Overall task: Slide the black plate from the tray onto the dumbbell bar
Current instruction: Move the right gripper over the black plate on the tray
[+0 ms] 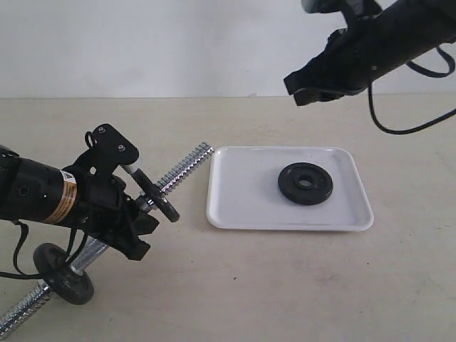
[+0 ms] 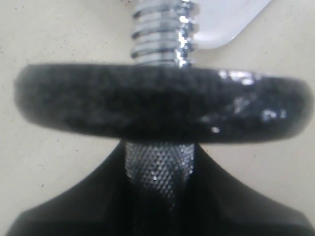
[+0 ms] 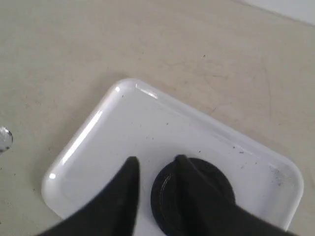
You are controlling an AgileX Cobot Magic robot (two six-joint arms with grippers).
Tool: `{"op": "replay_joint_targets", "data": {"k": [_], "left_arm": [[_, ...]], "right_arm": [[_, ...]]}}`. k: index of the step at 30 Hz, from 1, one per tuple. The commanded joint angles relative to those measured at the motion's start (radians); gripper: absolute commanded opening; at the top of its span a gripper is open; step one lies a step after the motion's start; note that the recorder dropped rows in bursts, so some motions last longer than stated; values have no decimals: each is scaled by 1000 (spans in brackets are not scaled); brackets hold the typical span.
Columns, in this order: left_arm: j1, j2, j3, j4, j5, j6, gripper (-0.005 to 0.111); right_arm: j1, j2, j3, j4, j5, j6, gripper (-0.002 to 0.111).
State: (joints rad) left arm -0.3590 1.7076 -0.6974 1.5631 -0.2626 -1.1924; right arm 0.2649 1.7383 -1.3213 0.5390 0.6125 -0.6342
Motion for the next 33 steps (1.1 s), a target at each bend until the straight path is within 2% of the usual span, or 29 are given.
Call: {"op": "replay_joint_targets", "data": {"k": [1,2,3,8,17,24,33], "left_arm": [[0,-38,-25,-51,-57,-2,4],[0,-38,-25,-51,-57,-2,4],[0,-38,-25,-51,-57,-2,4],[0,-38,-25,-51,-57,-2,4],[0,-38,-25,-51,-57,-2,4],[0,-38,-25,-51,-57,-2,4],[0,-38,-25,-51,-57,-2,4]], "right_arm": [[7,91,-74,-133,62,196,89],[7,105,-81,-166,60,251,103],[7,122,-89,-194,69,274,105],[7,163,-89,-194,60,305,104],[7,226,-99,-346,112,510,104],[7,325,-218,-354,256,522,104],[7,380,-227,-361,234,523,104]]}}
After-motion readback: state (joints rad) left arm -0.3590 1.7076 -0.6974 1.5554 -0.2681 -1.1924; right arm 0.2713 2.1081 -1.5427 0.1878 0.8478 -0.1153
